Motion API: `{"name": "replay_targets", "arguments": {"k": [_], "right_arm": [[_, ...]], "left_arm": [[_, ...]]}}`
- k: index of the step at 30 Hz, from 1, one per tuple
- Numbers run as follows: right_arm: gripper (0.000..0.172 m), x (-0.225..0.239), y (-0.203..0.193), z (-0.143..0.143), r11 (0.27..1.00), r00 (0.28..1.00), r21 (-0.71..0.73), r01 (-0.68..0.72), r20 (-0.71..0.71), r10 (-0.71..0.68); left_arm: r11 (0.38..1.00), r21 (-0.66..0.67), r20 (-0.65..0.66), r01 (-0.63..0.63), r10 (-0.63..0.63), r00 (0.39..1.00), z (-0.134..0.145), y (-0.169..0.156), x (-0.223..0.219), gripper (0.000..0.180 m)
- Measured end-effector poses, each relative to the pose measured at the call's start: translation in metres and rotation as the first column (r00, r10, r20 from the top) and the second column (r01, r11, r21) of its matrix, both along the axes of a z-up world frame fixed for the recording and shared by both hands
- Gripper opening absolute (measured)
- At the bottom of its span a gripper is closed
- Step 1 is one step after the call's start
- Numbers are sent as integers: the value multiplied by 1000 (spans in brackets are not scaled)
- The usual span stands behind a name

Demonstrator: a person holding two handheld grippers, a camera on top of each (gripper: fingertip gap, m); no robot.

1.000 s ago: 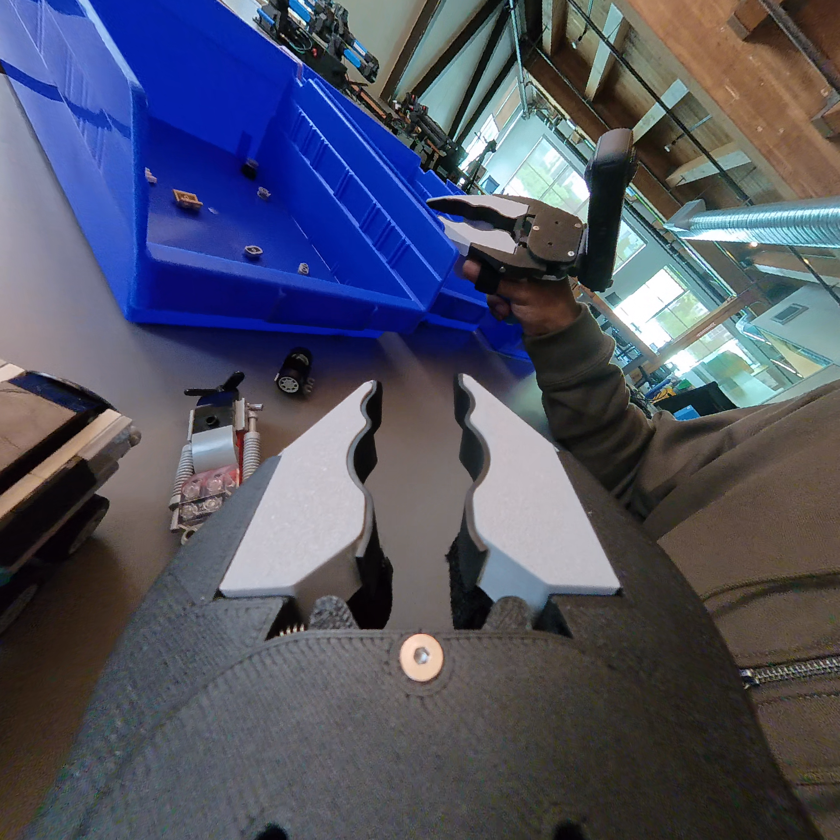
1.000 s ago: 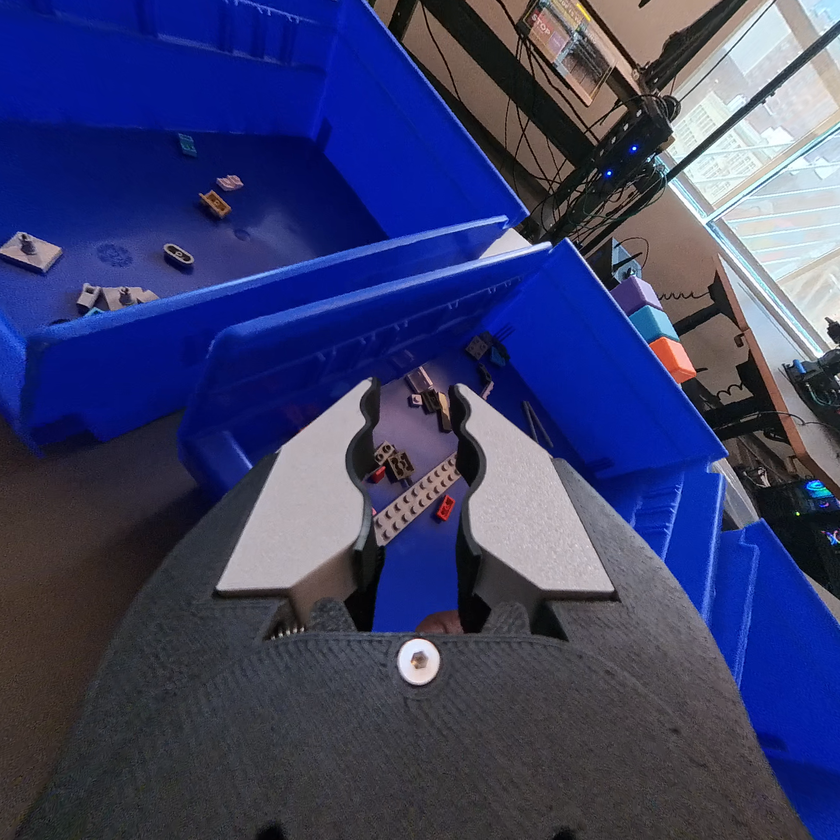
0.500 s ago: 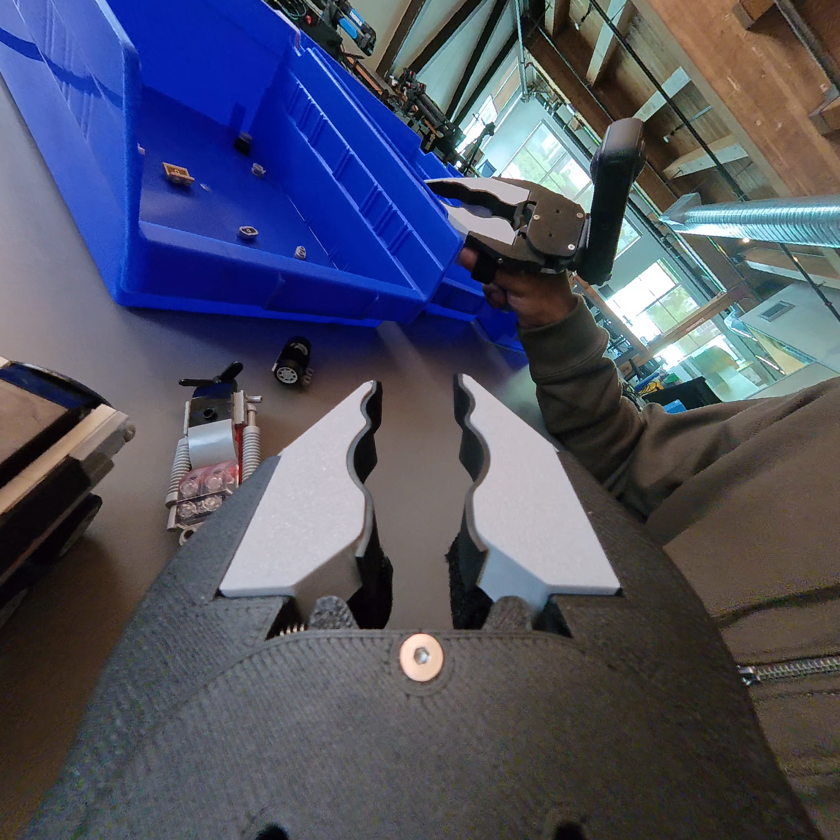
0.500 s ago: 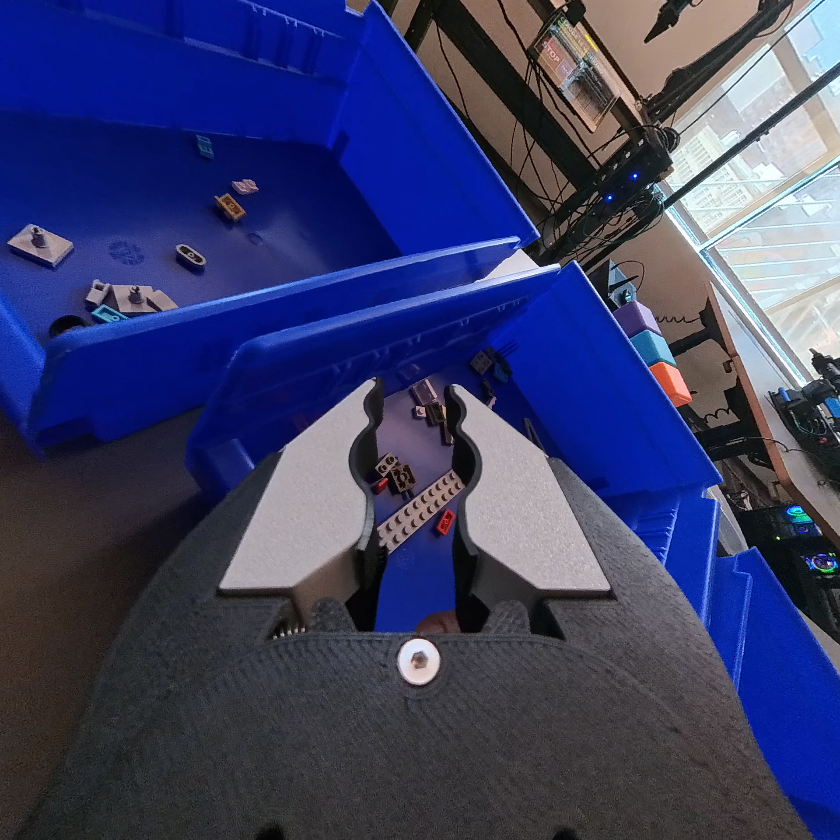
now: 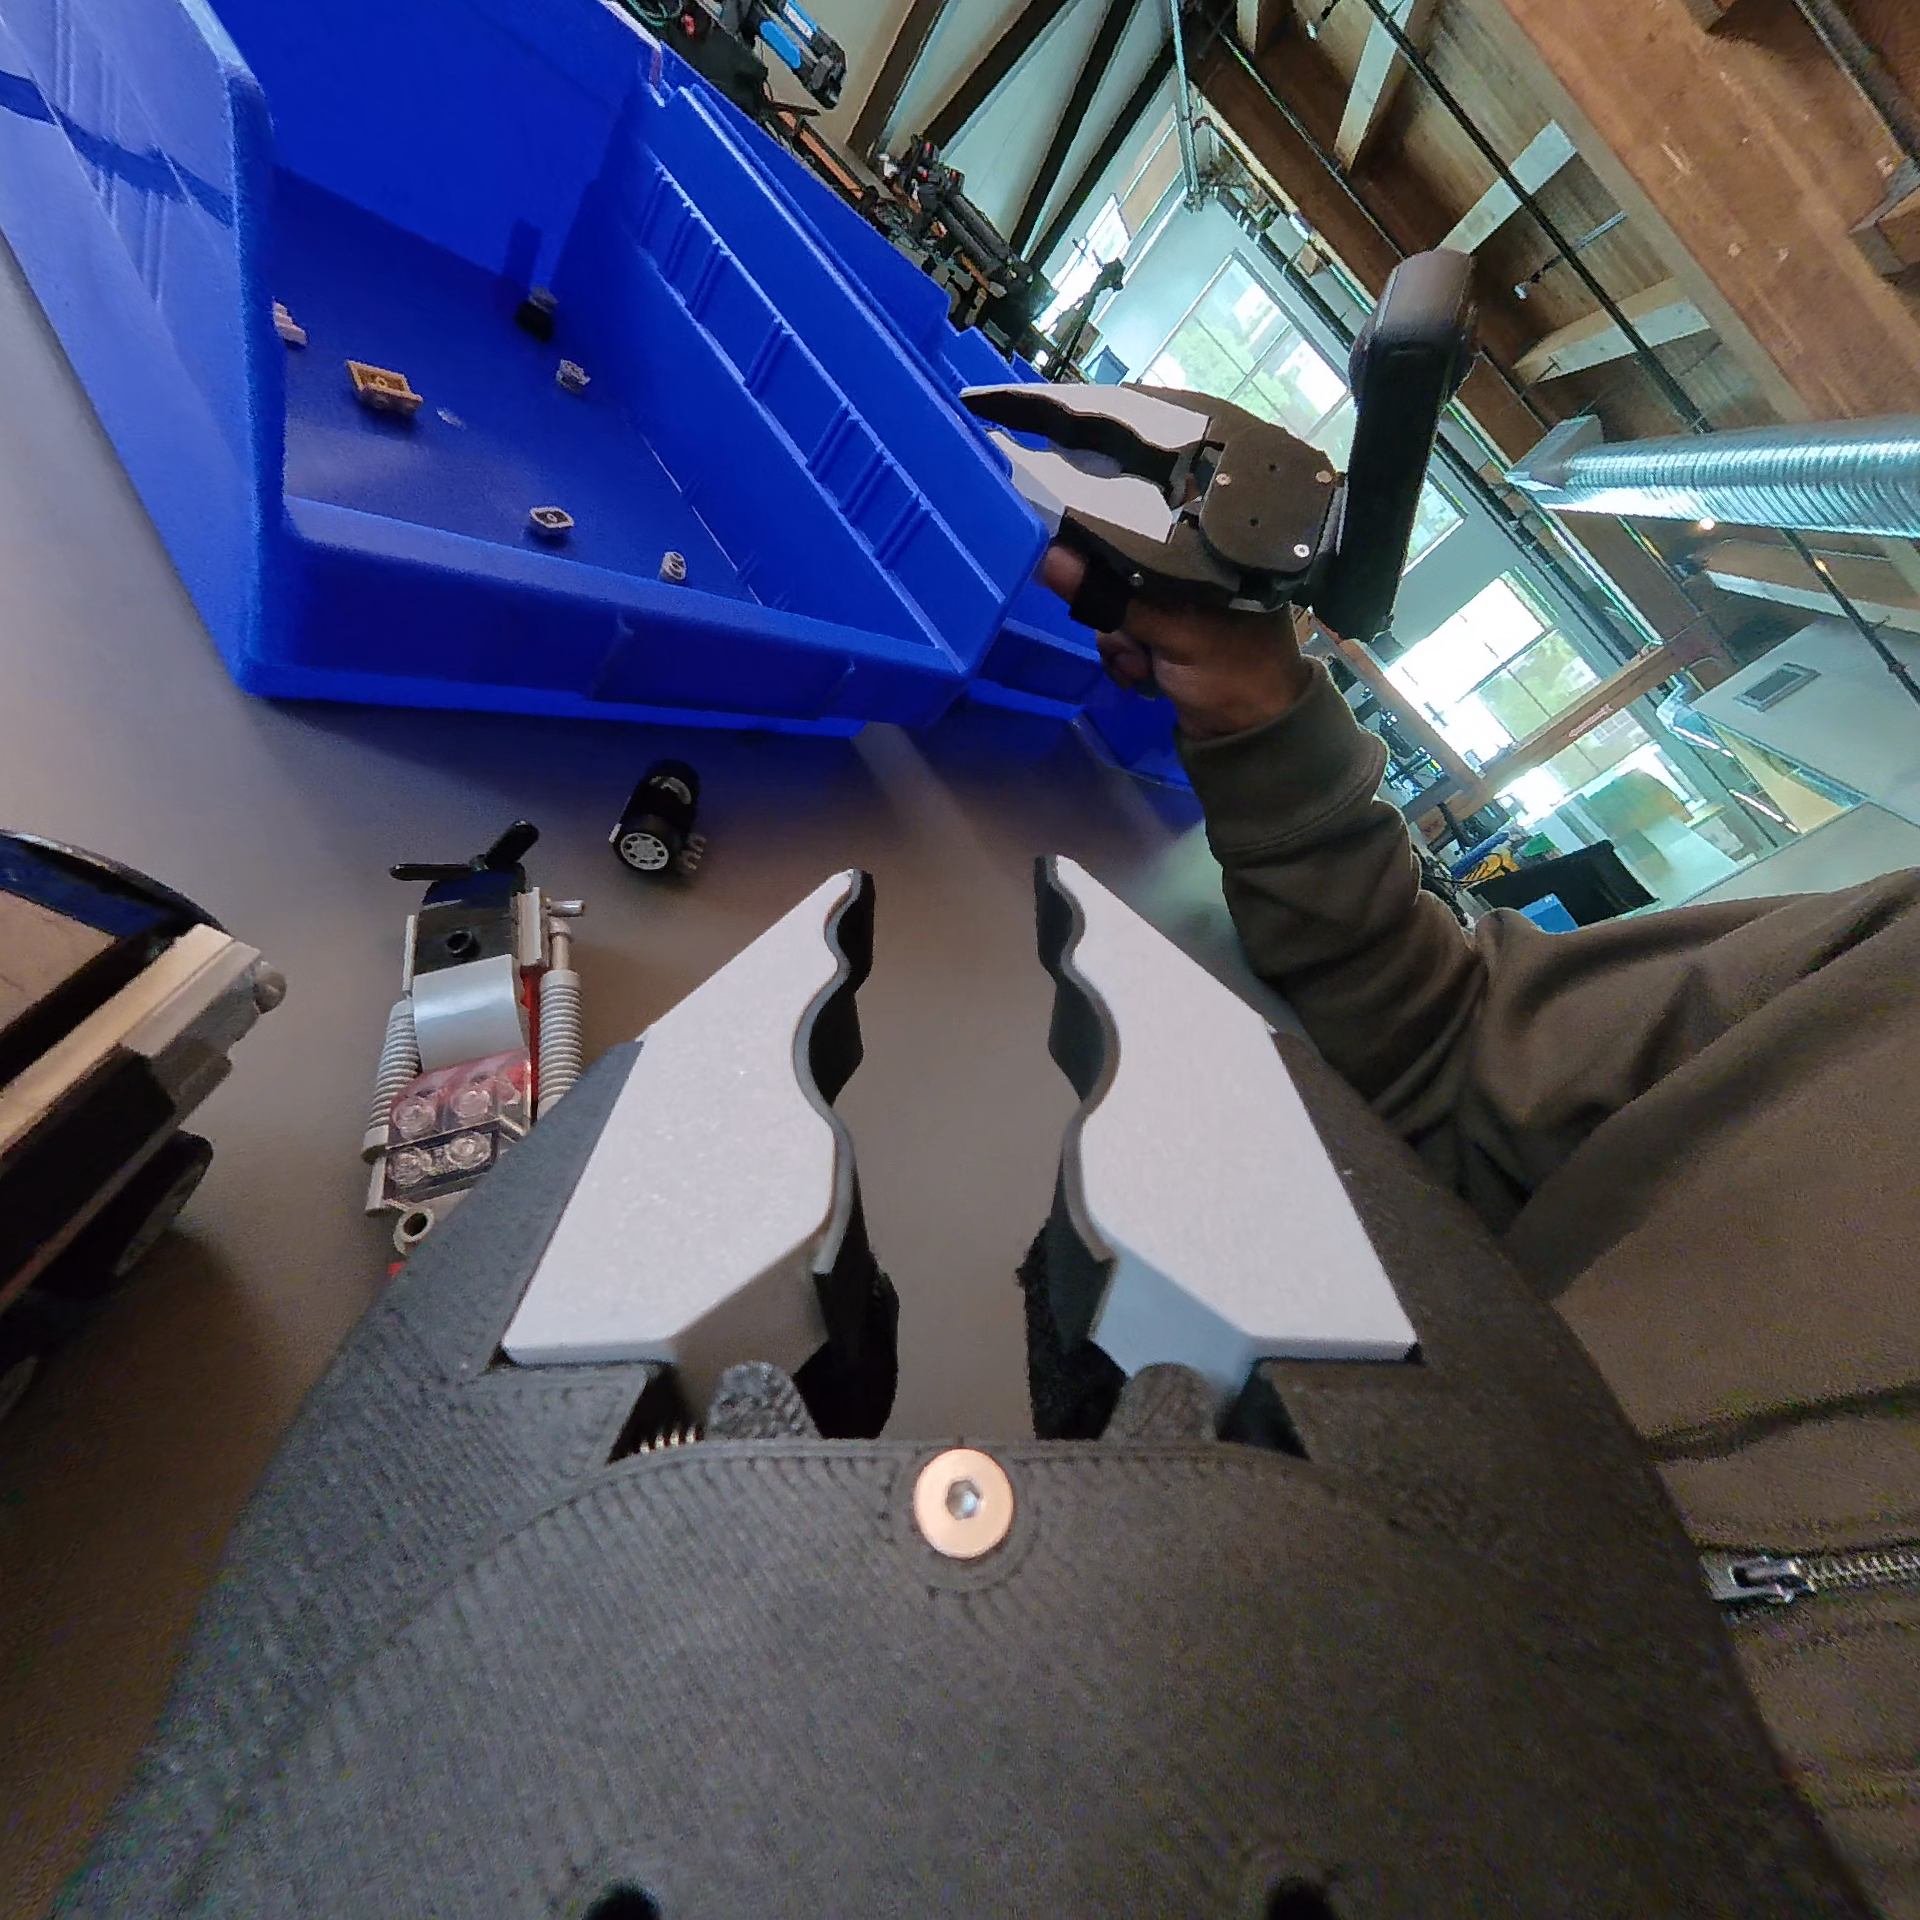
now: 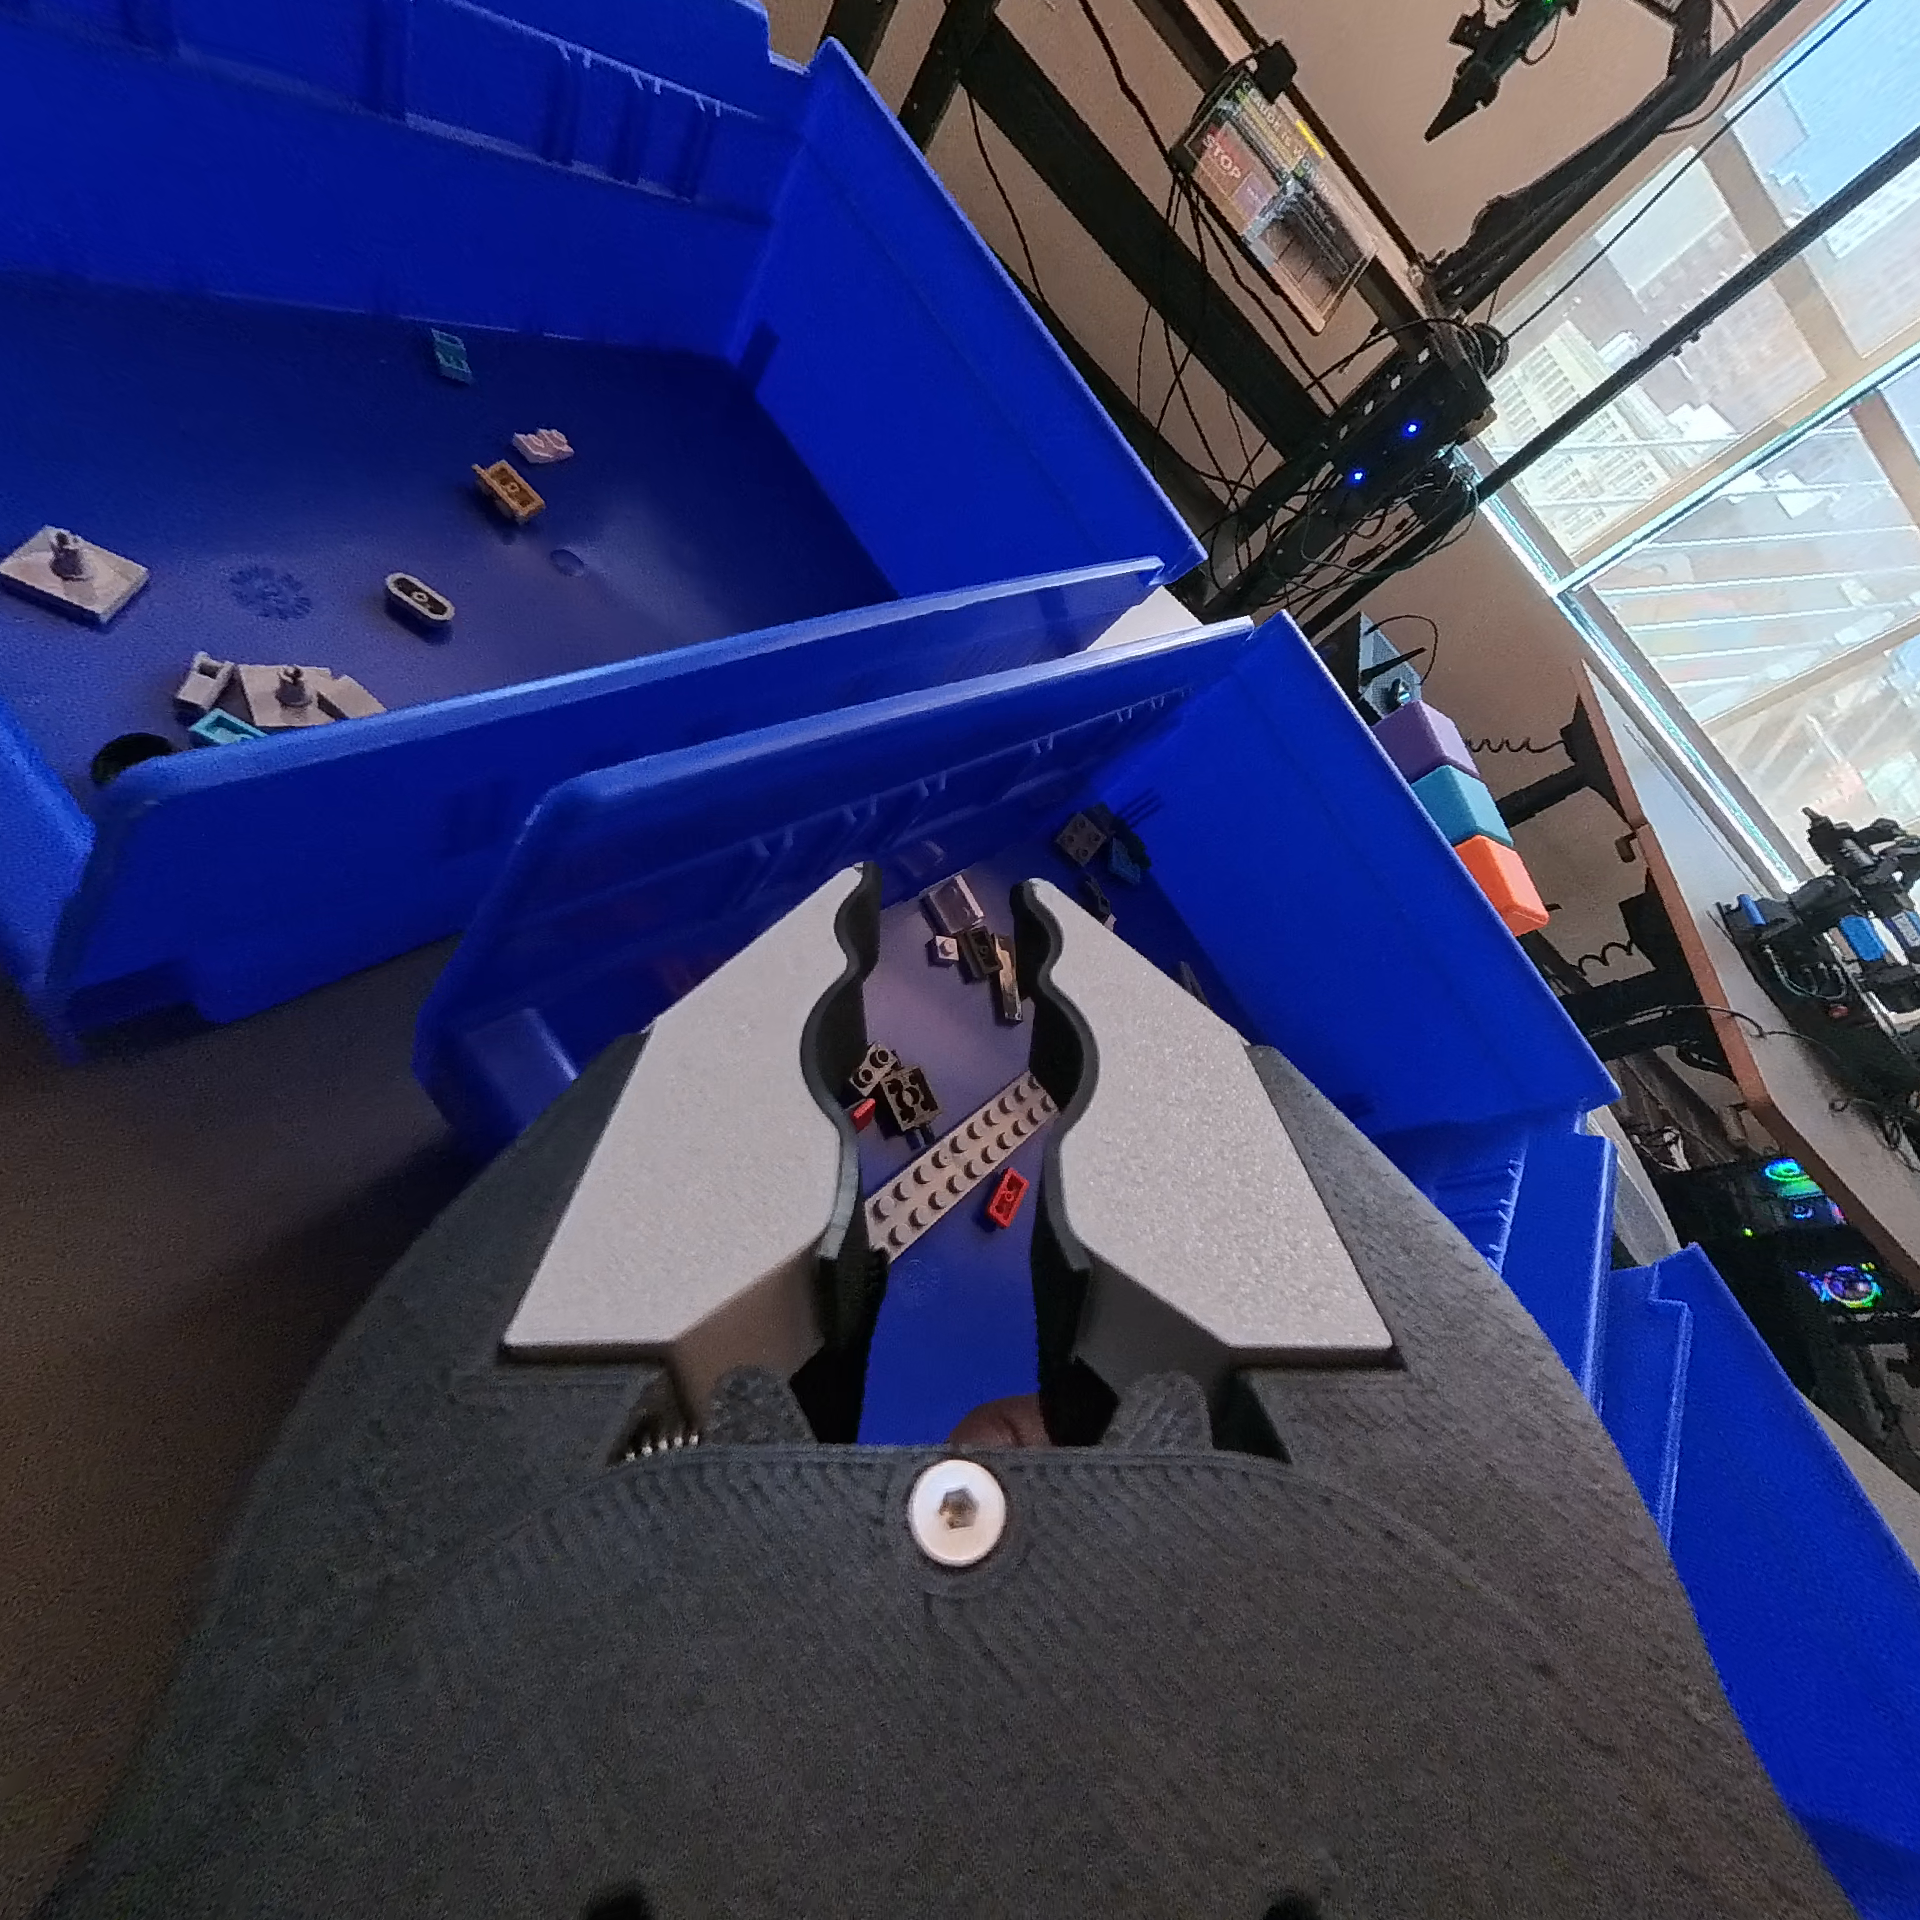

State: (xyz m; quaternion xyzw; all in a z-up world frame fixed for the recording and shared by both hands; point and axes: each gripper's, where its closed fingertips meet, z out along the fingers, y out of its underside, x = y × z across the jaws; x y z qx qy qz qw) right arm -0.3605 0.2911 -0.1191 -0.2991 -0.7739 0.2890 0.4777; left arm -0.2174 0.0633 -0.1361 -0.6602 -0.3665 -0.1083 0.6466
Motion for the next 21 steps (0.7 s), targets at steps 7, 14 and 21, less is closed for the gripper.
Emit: {"name": "replay_targets", "arguments": {"k": [7, 14, 21], "right_arm": [[26, 1, -1, 1, 1000, 1000, 28, 4, -22, -4], [25, 4, 0, 9, 996, 994, 82, 25, -112, -16], [24, 8, -3, 22, 985, 969, 163, 50, -247, -8]], "left_arm": [[1000, -22, -21, 10, -10, 1000, -1, 2, 3, 34], [1000, -22, -66, 21, -22, 998, 2, 3, 9, 34], [999, 24, -99, -23, 25, 995, 10, -7, 11, 33]]}}
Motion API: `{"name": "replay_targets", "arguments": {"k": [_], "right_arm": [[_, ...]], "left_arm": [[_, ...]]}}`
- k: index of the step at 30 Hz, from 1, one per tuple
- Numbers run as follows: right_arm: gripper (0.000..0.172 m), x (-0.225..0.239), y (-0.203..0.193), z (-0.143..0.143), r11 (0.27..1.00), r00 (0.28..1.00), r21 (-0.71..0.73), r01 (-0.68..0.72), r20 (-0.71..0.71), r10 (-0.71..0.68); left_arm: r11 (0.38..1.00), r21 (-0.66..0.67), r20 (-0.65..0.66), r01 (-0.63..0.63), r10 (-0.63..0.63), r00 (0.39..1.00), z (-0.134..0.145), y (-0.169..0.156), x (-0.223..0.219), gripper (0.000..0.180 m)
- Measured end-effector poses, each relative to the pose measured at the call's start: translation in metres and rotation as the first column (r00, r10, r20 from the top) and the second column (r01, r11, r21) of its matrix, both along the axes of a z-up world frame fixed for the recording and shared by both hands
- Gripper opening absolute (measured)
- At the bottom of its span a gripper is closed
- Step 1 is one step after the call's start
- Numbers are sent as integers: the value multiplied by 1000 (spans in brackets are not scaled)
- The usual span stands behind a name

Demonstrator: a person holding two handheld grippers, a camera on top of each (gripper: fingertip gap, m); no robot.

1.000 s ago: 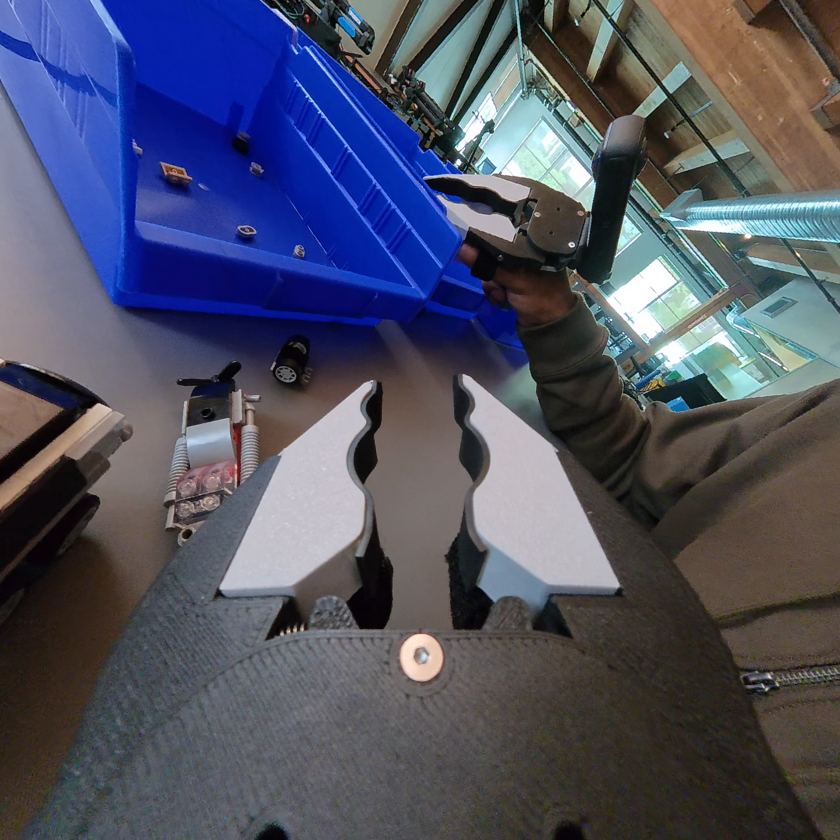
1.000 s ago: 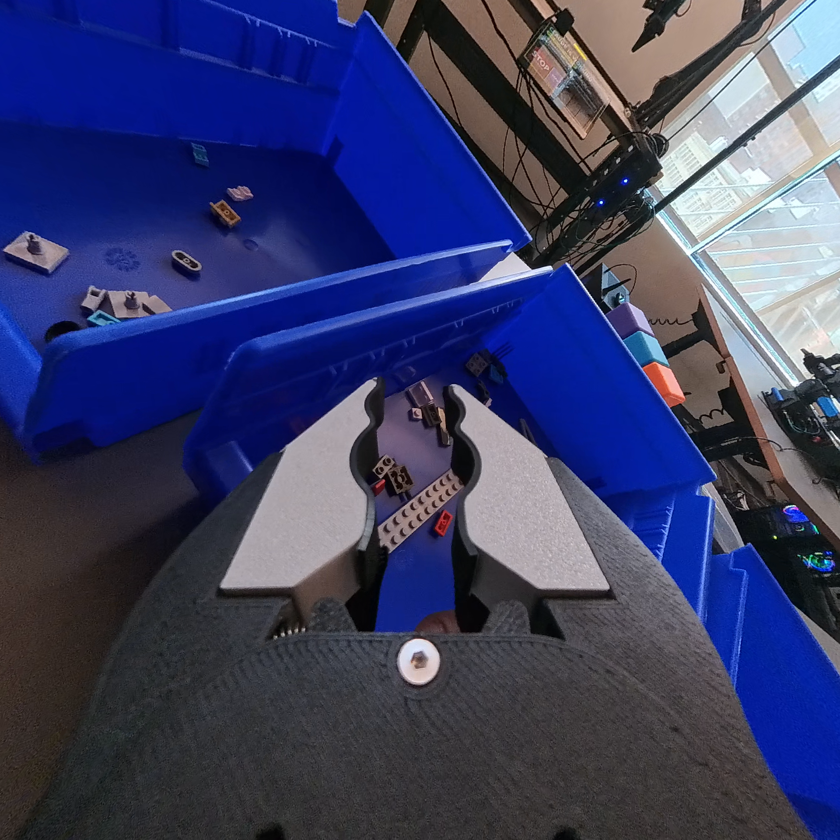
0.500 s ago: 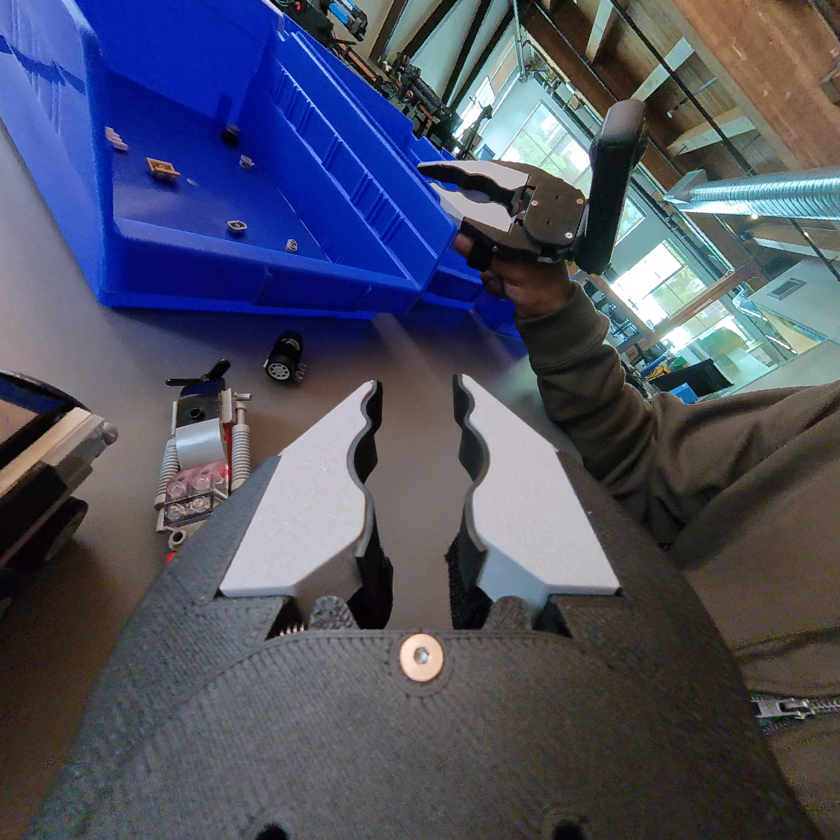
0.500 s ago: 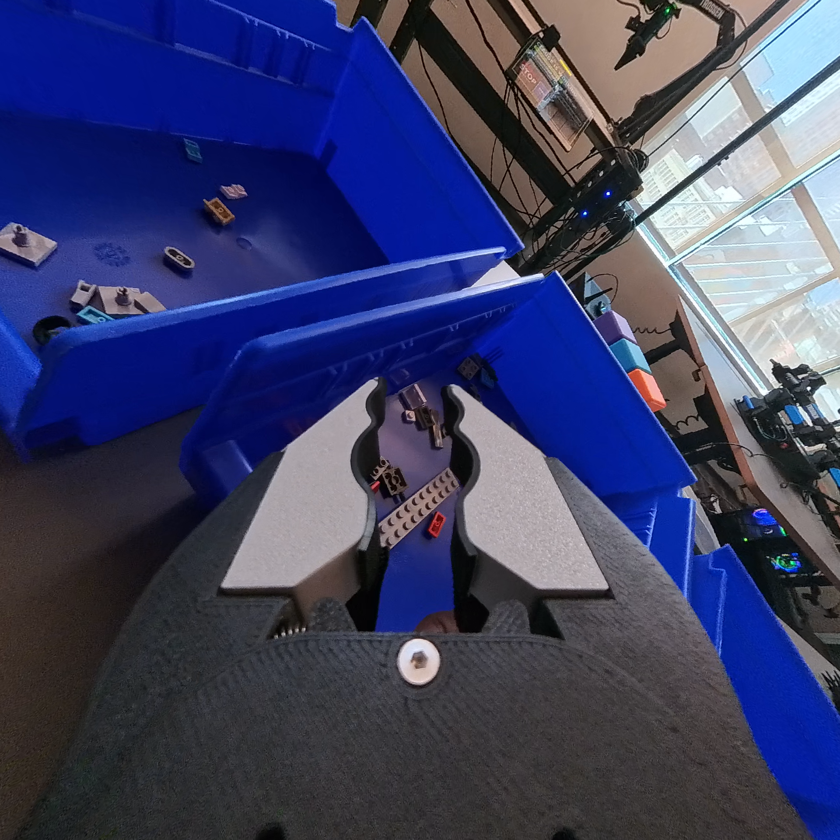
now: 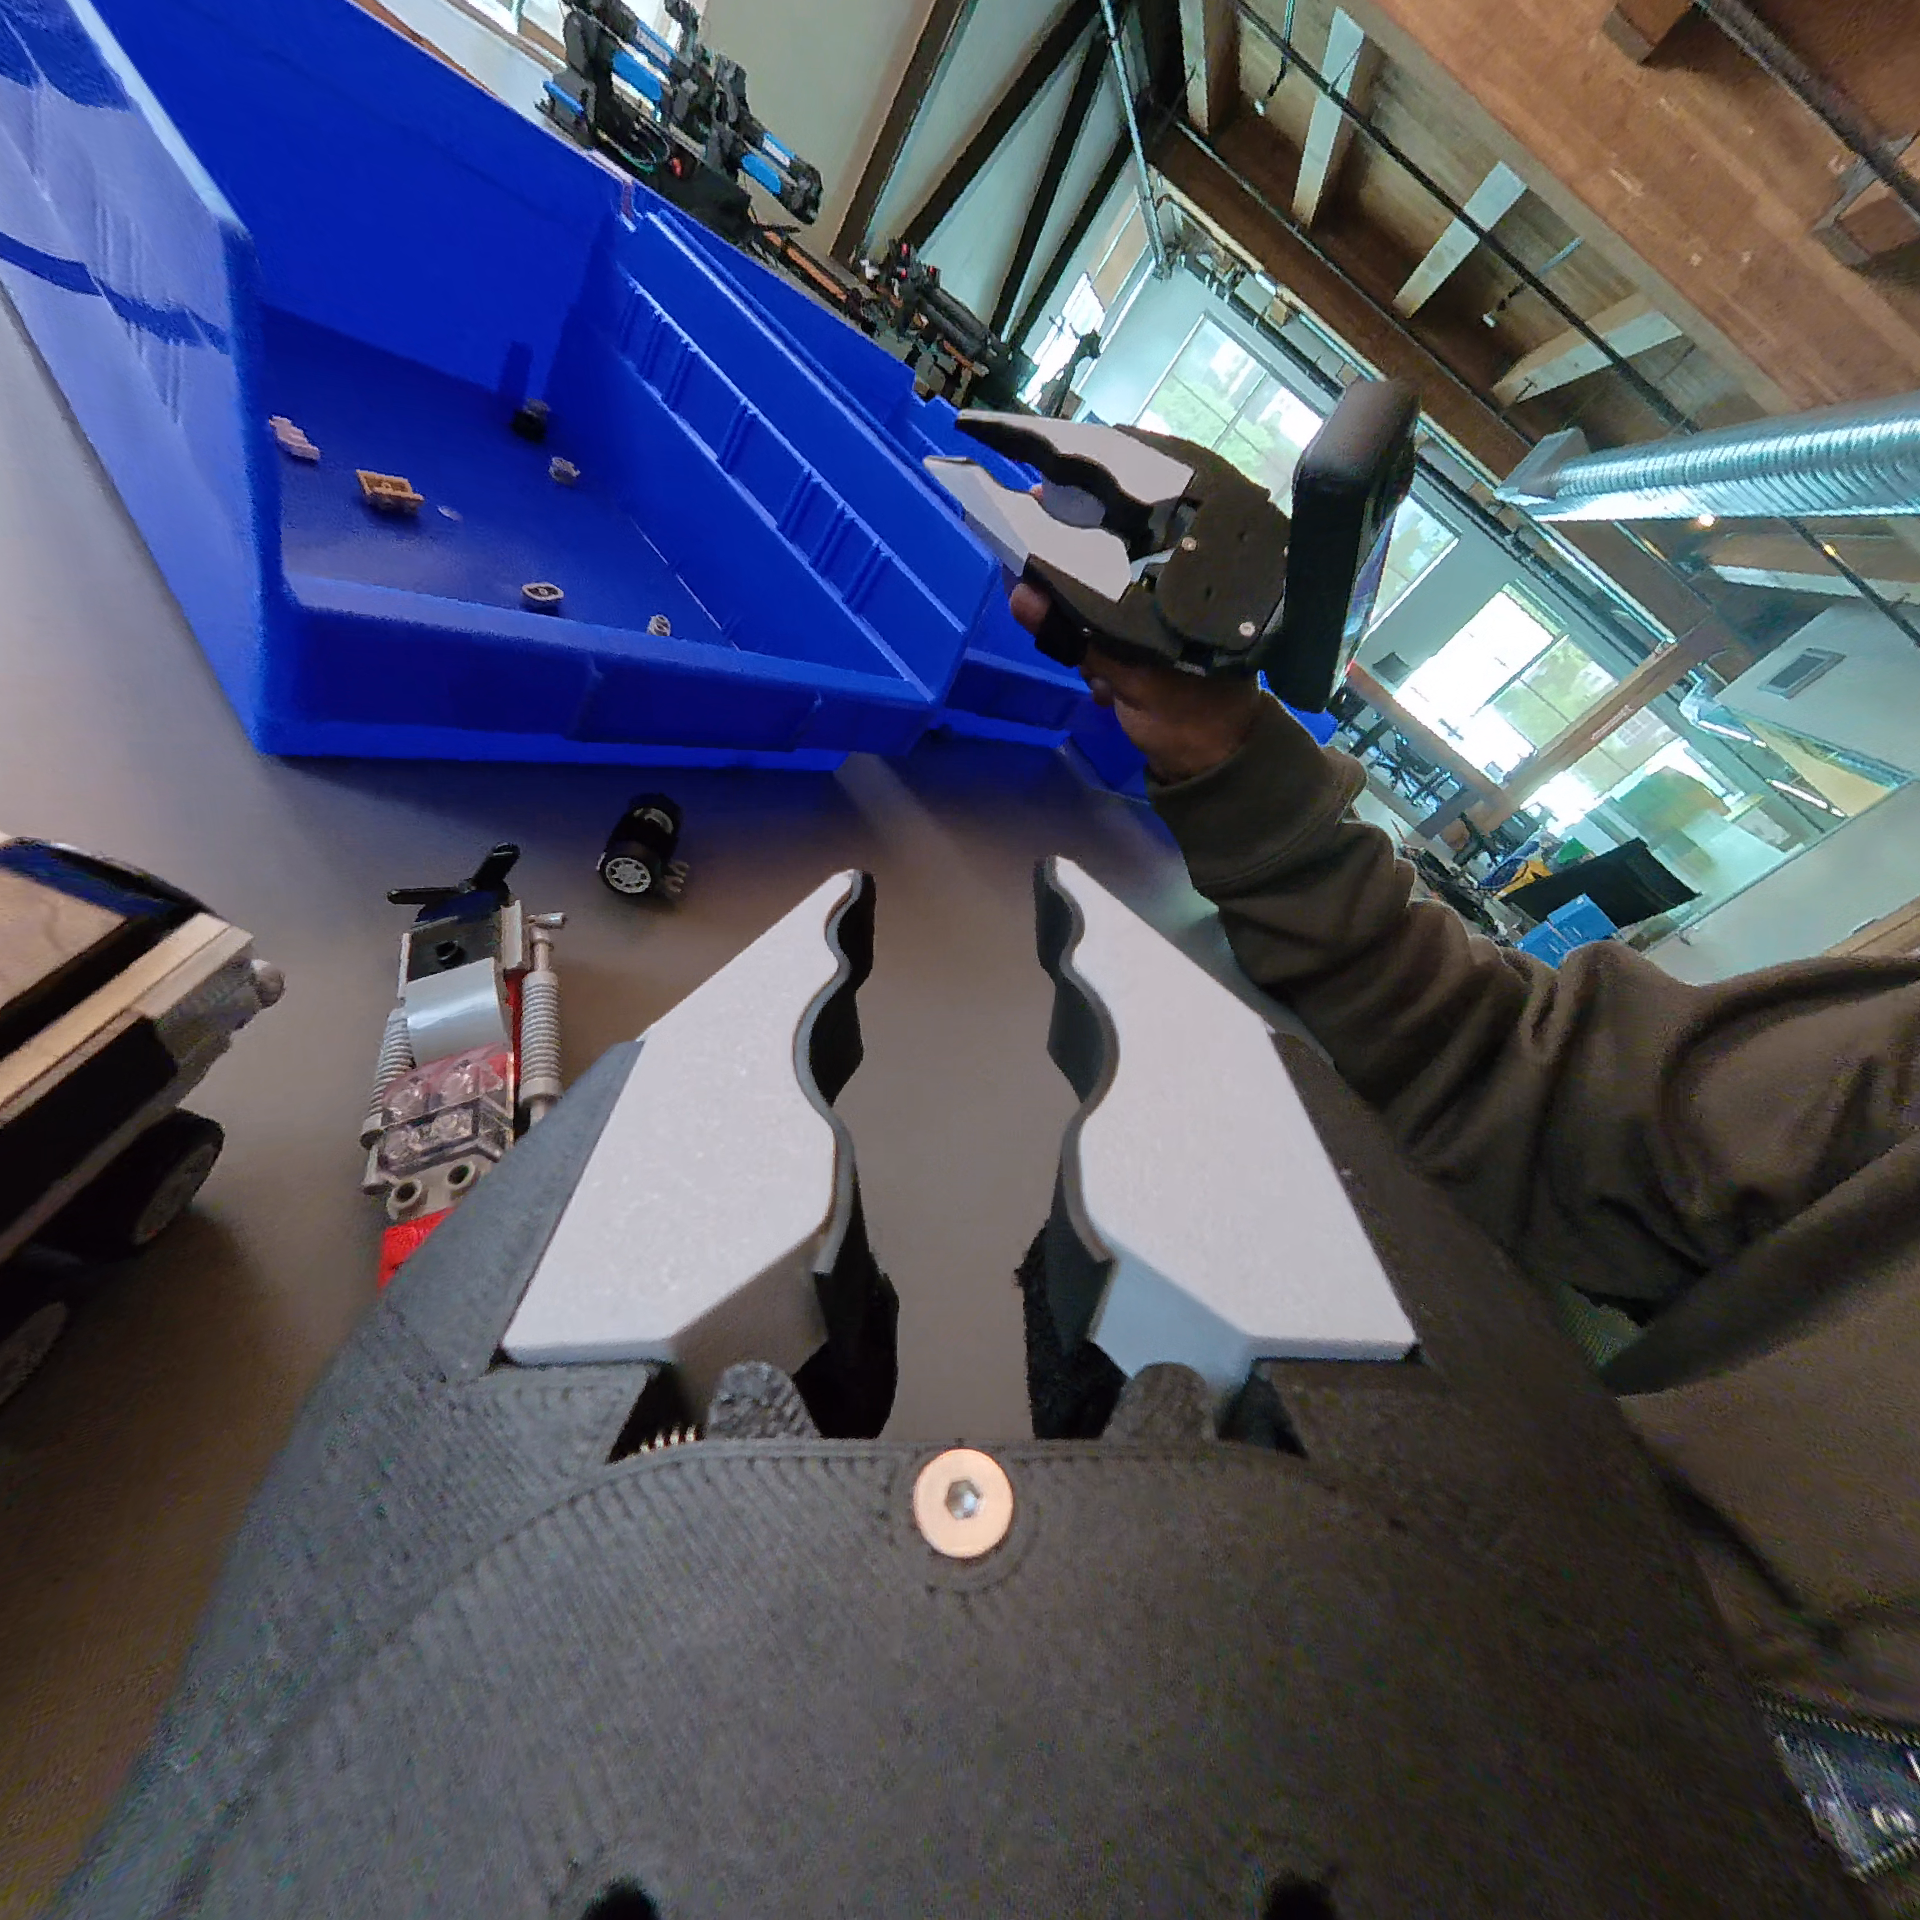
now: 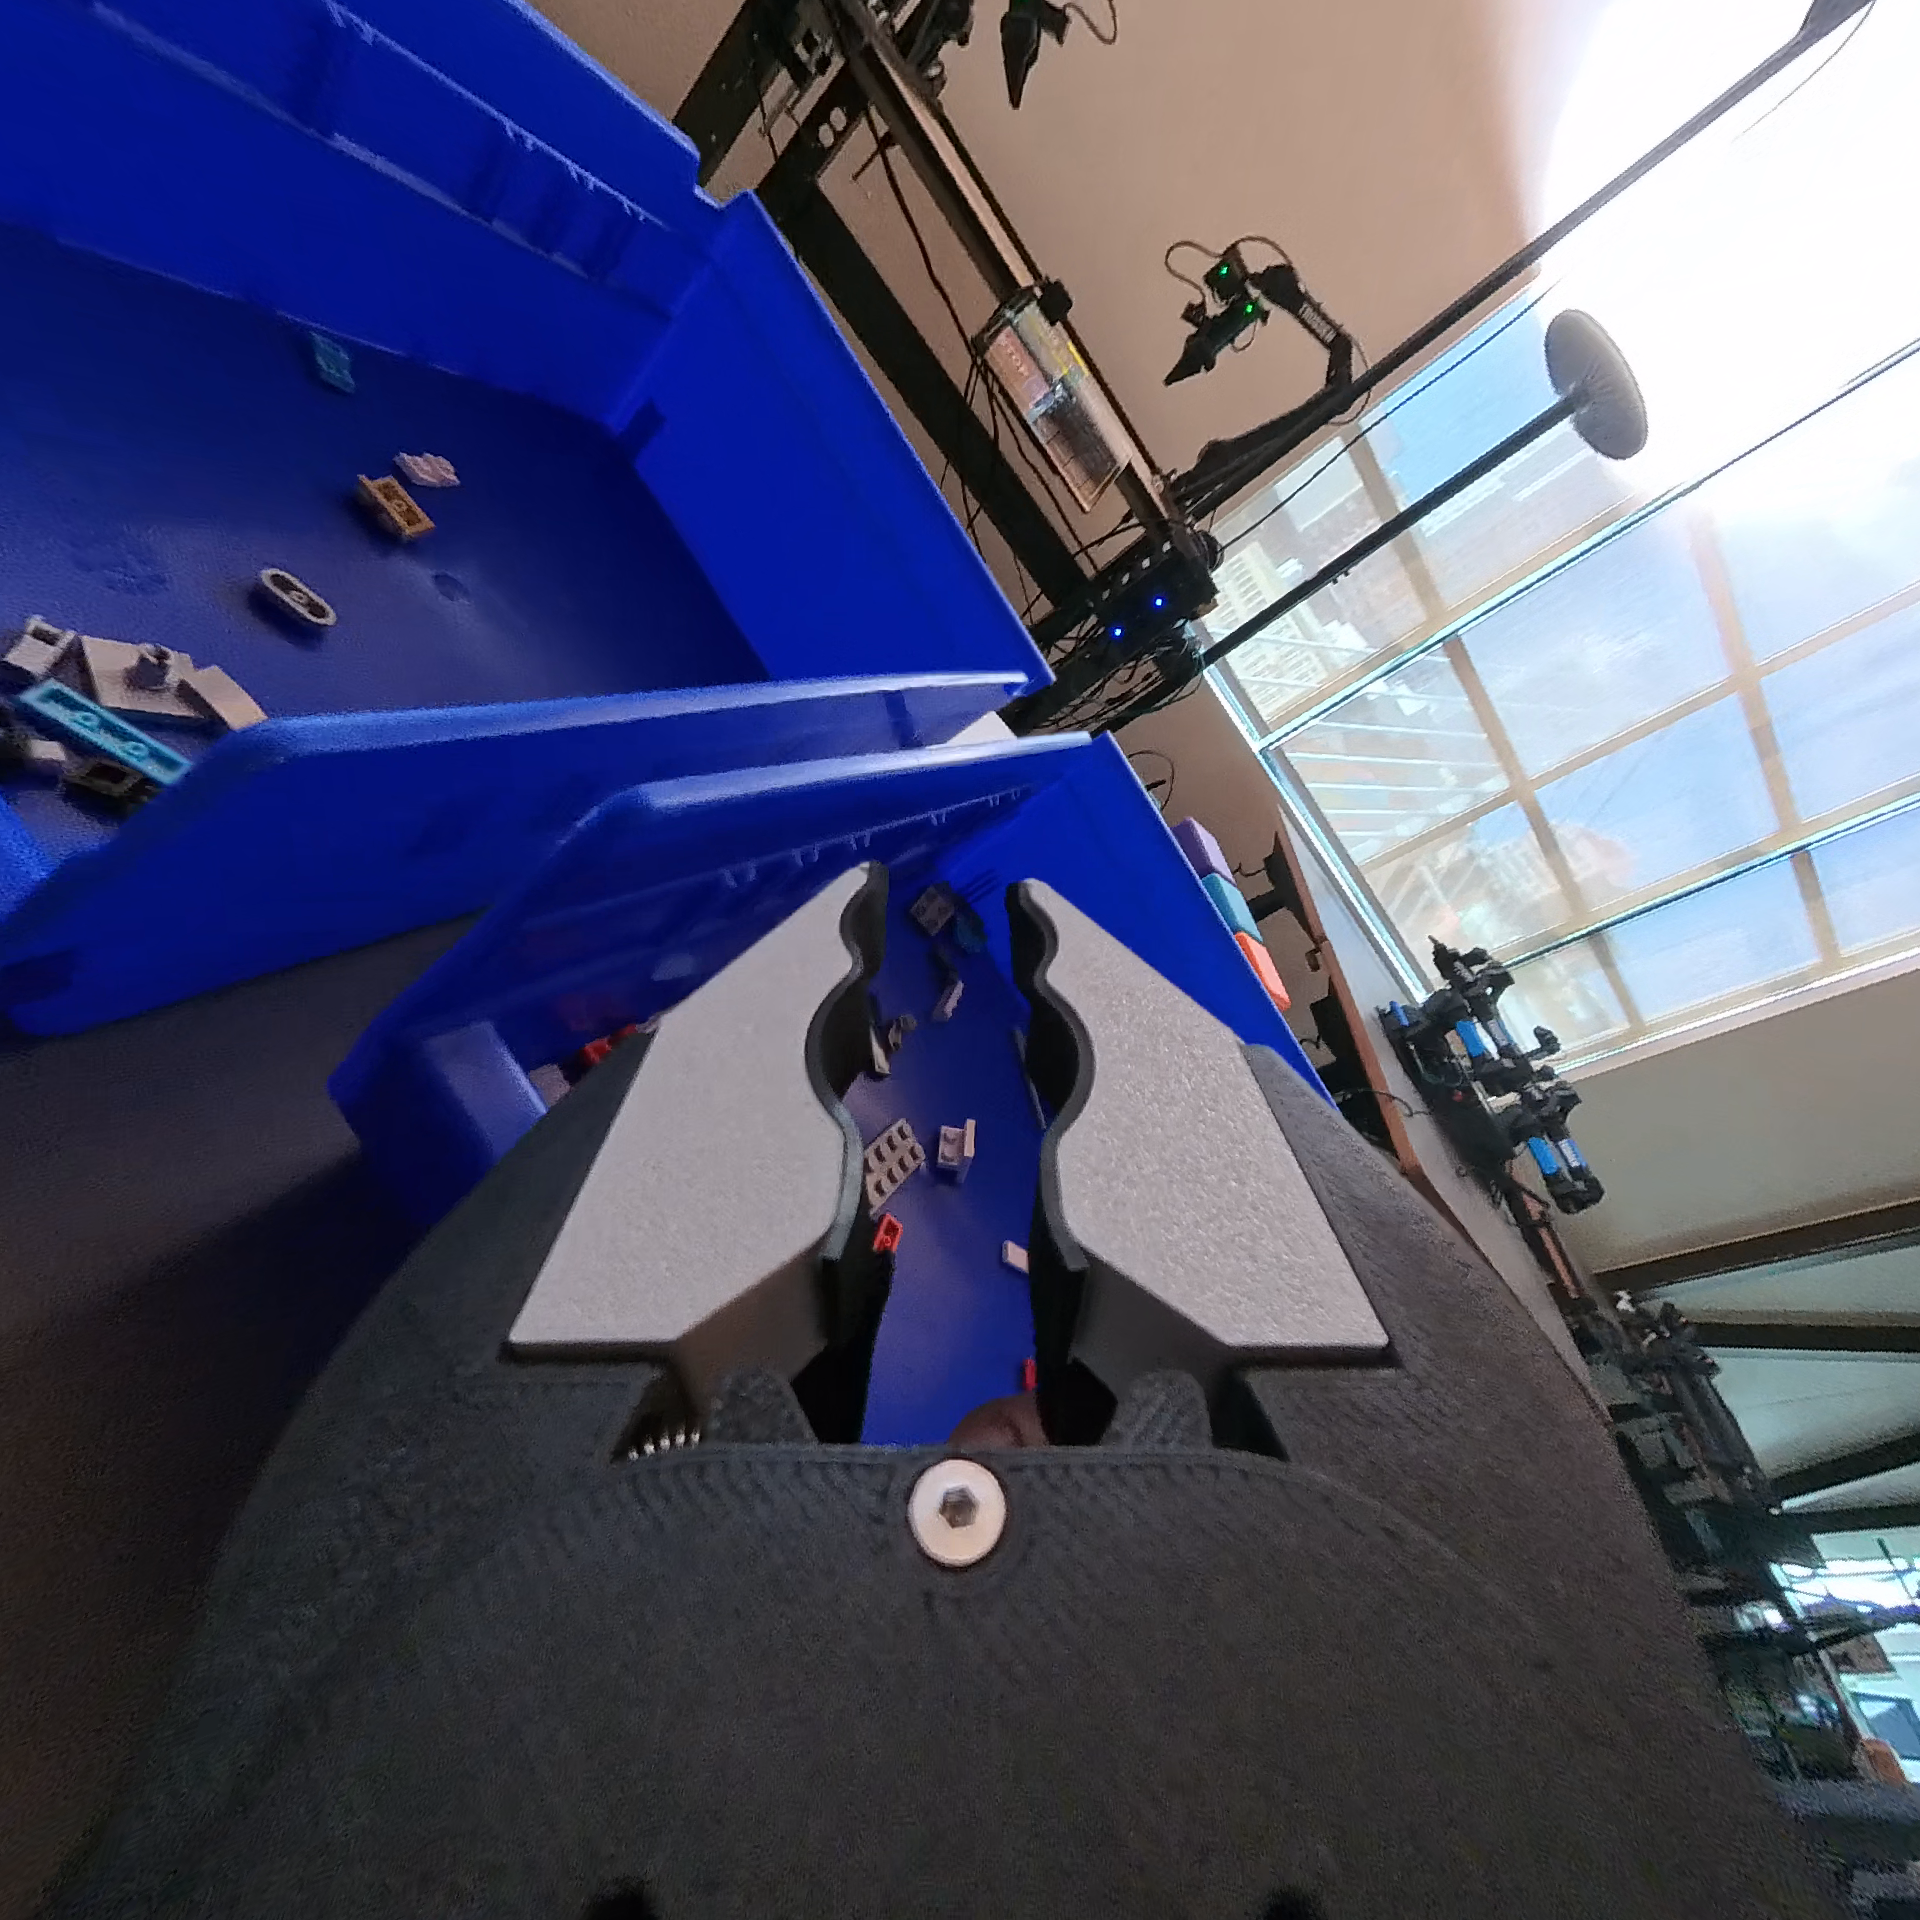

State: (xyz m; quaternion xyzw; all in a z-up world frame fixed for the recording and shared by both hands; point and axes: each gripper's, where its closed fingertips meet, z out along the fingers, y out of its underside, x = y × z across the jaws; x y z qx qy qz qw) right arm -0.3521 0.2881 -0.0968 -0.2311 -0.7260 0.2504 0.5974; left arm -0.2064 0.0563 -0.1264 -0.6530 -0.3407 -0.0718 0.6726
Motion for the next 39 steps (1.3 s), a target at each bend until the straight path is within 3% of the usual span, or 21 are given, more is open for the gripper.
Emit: {"name": "replay_targets", "arguments": {"k": [15, 22, 26, 30, 34, 39], "right_arm": [[24, 4, -3, -11, 999, 1000, 54, -8, -1, 8], [22, 11, -5, -5, 982, 983, 183, 48, -184, -14], [20, 20, -7, -5, 954, 949, 282, 102, -314, -8], [22, 13, -13, -7, 926, 933, 348, 150, -359, -16], [21, 8, -16, -13, 931, 941, 346, 117, -337, 7], [6, 4, -20, -20, 934, 947, 349, 80, -319, 38]], "left_arm": [[996, 68, 7, -49, 48, 999, 7, -12, 1, 33], [985, 162, 51, -51, 44, 998, 15, -21, -5, 33], [983, 185, -105, -1, 20, 994, 29, -18, 1, 33], [964, 225, -178, -143, 185, 967, 39, -30, -25, 32], [959, 221, -195, -178, 223, 955, 39, -33, -27, 33], [958, 182, -153, -222, 251, 956, 32, -32, -36, 35]]}}
